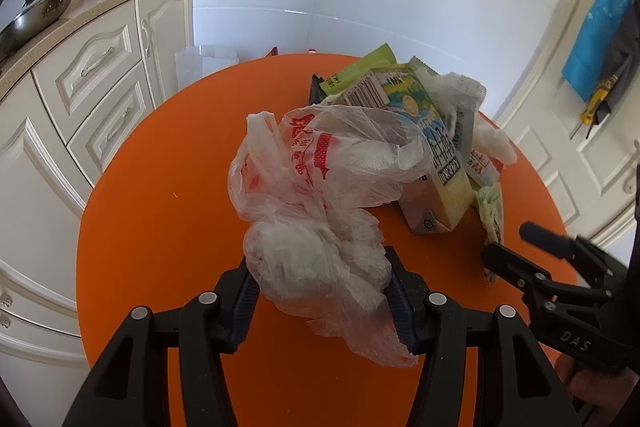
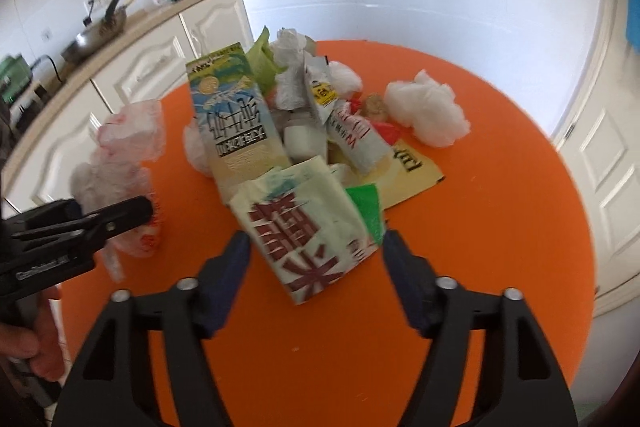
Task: Collect trash
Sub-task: 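Grasp the white plastic bag with the left tool while the right tool grasps the rice bag, then carry the white bag and rice bag to the blue bucket with both tools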
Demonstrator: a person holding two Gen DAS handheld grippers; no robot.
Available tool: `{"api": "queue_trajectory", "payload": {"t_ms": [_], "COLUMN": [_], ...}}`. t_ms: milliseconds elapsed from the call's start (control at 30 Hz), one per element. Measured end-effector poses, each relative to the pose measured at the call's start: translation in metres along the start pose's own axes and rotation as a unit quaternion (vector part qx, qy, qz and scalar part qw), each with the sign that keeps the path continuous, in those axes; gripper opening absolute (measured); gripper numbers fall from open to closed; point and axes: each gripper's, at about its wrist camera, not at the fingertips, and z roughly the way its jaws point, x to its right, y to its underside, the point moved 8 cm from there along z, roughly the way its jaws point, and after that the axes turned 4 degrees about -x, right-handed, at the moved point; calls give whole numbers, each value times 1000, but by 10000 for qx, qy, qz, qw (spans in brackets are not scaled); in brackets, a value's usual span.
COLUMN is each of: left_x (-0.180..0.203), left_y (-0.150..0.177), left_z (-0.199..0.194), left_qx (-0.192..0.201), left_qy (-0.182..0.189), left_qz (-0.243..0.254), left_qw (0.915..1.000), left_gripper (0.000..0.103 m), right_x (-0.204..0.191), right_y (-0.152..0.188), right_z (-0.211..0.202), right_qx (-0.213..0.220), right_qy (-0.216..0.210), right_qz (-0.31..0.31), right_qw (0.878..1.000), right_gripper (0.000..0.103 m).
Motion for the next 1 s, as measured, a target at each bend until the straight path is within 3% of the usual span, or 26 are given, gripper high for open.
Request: {"api": "queue_trajectory", "payload": {"t_ms": [133, 300, 467, 767, 1000], "left_x": [5, 14, 13, 24, 66], "left_y": [-7, -15, -13, -1, -2], "left_z": [-1, -8, -18, -56, -102], "left_qx": [-15, 15, 59, 212, 577], "left_qy": [28, 64, 81, 123, 307], "left_qz": [23, 47, 76, 218, 638], "left_qw": [10000, 10000, 9999, 9995, 9958], "left_gripper": [53, 53, 52, 52, 52], "right_x": [-3, -3, -1, 16, 47], "right_y": [-7, -8, -1, 4, -1], "right_z": [18, 24, 14, -32, -81], "right_qx": [-112, -117, -46, 388, 880], "right_qy": [-28, -219, -514, -815, -808], "right_qz": [-307, -221, -31, 458, 792], "right_qw": [9995, 9994, 9987, 9949, 9897], "right_gripper": [83, 74, 72, 72, 72]}}
